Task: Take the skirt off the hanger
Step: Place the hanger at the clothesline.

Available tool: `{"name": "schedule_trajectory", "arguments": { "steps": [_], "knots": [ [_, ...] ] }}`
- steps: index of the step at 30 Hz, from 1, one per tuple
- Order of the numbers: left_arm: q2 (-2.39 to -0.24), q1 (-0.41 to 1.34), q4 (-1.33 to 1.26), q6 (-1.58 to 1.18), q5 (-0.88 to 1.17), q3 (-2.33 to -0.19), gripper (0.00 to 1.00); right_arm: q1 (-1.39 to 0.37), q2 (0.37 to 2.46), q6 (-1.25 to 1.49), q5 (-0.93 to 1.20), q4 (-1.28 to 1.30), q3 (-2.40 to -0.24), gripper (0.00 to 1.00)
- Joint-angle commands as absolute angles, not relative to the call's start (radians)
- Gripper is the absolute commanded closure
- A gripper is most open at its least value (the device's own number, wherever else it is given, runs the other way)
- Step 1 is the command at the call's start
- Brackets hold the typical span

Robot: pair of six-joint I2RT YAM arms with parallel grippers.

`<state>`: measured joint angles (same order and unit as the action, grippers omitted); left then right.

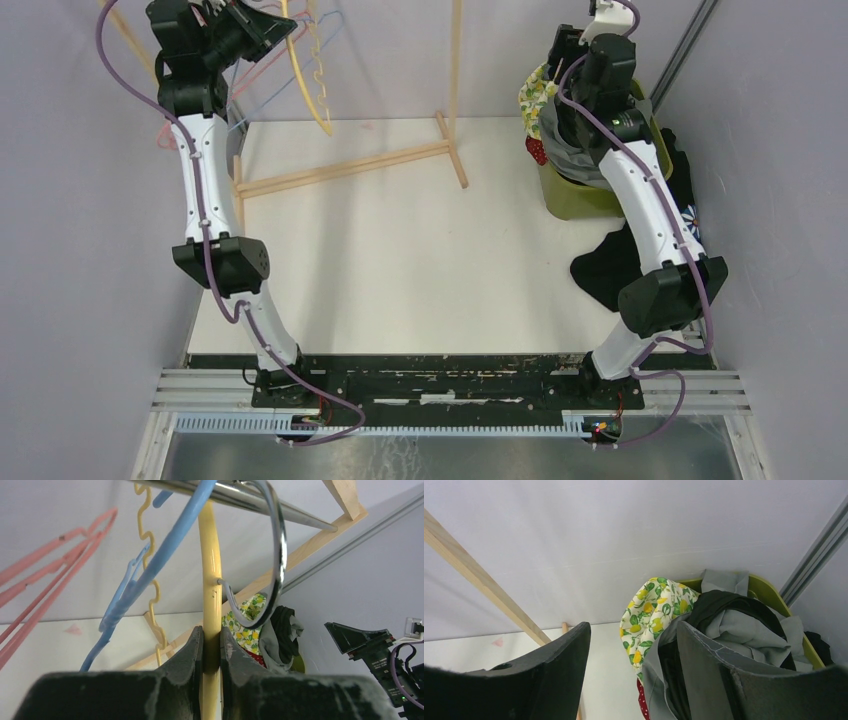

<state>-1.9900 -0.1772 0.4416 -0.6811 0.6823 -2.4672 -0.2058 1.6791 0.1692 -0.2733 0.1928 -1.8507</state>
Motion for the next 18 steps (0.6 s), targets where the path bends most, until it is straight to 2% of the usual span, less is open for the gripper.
{"name": "schedule_trajectory", "arguments": {
  "steps": [1, 11, 18],
  "knots": [
    [-1.930, -0.184, 0.513, -0.644, 0.672, -2.444, 0.97, -0.228, 1.658, 0.161, -0.273, 0.135, -1.868, 0.31],
    [-1.945, -0.169, 0.595, -0.593, 0.644, -2.460, 0.97, -0.236, 1.665, 0.158, -0.267, 0.130, -1.880, 0.31],
    [-2.064, -0.163, 0.568, -0.654, 0.655, -2.621, 0.97, -0.241, 1.672, 0.146, -0.262, 0.129, -1.903, 0.31]
  ]
}}
